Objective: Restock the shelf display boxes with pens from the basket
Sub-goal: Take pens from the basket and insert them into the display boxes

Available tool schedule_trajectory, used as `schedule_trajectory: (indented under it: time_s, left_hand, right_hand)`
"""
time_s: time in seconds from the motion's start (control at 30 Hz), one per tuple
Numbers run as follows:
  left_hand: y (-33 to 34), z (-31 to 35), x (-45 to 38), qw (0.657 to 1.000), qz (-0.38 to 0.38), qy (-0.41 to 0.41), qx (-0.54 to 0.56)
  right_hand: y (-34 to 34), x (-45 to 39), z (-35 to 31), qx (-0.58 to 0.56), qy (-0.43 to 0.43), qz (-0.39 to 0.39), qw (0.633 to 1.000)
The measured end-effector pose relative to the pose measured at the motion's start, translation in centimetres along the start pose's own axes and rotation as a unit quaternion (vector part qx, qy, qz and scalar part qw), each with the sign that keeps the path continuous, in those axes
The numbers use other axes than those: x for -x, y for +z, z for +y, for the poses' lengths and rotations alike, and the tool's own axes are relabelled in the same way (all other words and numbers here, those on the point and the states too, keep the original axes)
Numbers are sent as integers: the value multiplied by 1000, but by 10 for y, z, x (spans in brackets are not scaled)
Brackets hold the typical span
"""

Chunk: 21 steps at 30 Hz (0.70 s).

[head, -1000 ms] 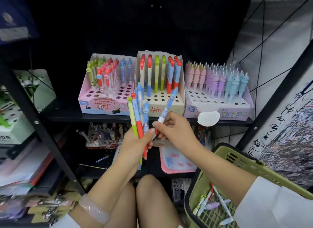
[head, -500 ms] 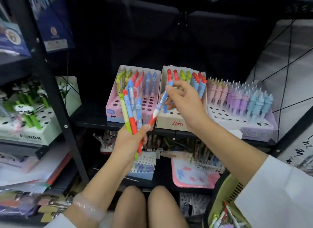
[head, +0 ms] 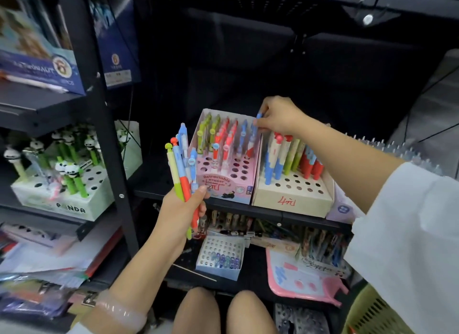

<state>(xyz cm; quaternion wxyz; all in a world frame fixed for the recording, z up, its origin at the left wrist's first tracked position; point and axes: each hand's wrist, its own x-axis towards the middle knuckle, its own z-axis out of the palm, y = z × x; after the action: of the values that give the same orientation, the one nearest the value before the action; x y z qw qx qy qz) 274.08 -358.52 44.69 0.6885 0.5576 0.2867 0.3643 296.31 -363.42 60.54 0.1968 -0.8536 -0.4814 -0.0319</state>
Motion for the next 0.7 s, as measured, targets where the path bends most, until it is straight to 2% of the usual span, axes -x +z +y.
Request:
schedule_trajectory:
  time_s: [0.13, 0.3, 0.4, 0.53, 0.6, 0.63, 0.7]
  left_hand:
    - [1, 0, -1, 1000, -7, -10, 1]
    - [9, 2, 4, 999, -37, -12, 5]
    - [10, 3, 7, 999, -52, -15, 2]
    - [12, 6, 12, 998, -64, -3, -10]
    - [12, 7, 14, 998, -60, 3, -11]
    - [12, 8, 14, 998, -55, 6, -12]
    - [11, 9, 14, 999, -48, 13, -15]
  right_hand:
    - [2, -9, -8, 100, 0, -41, 994]
    - [10, -12, -21, 241, -8, -34, 970]
    - [12, -9, -26, 353, -27, -54, 934]
    - [15, -8, -19, 471, -13, -157, 868]
    - [13, -6, -18, 454, -14, -158, 877]
    - [10, -3, -20, 421, -31, -120, 898]
    - [5, 6, -26, 318, -92, 7, 944]
